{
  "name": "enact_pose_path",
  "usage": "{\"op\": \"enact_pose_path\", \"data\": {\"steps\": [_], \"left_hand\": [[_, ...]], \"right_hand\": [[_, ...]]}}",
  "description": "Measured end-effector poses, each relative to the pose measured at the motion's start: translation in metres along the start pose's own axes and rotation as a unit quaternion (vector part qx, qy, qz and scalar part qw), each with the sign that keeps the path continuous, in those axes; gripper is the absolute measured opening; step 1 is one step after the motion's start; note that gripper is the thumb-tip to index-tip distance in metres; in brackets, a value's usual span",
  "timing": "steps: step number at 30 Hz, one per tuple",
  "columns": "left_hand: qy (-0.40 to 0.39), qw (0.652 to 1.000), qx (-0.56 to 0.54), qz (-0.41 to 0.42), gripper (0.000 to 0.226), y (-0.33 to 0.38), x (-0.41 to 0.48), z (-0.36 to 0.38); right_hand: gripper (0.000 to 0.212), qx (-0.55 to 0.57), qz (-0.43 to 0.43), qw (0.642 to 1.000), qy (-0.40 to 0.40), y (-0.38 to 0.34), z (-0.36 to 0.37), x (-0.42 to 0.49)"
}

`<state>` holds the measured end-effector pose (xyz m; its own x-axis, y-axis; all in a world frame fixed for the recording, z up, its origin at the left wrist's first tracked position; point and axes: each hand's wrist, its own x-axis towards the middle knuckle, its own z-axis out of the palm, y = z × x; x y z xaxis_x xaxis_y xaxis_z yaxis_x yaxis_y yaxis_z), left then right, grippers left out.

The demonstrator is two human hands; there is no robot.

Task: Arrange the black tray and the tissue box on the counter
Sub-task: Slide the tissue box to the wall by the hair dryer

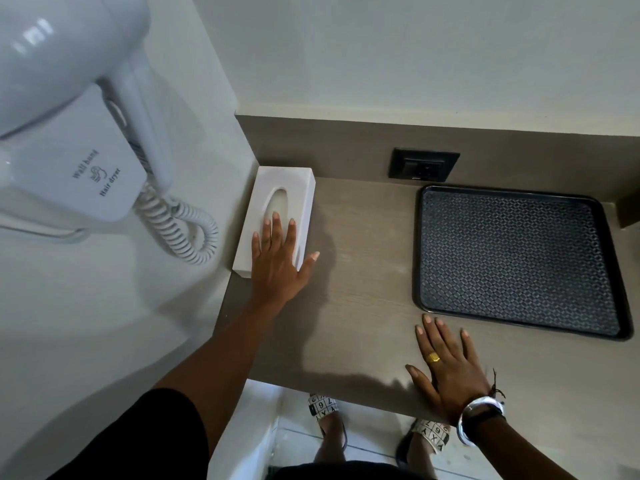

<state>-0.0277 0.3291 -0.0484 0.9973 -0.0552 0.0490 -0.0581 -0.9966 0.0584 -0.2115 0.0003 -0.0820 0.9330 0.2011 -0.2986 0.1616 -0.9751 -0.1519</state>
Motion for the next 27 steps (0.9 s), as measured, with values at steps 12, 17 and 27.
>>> {"op": "enact_pose_path", "data": {"steps": [12, 17, 27], "left_hand": [[0.008, 1.0, 0.006, 0.001, 0.084, -0.006, 0.018, -0.002], [0.003, 1.0, 0.003, -0.003, 0.084, -0.004, 0.018, -0.005], [-0.005, 1.0, -0.002, 0.016, 0.08, -0.01, 0.019, -0.006]], "right_hand": [[0.076, -0.01, -0.002, 1.0, -0.01, -0.001, -0.002, 0.002], [0.075, -0.013, -0.004, 1.0, -0.012, -0.002, -0.002, 0.002], [0.075, -0.011, -0.001, 1.0, -0.009, -0.003, -0.005, 0.001]]}}
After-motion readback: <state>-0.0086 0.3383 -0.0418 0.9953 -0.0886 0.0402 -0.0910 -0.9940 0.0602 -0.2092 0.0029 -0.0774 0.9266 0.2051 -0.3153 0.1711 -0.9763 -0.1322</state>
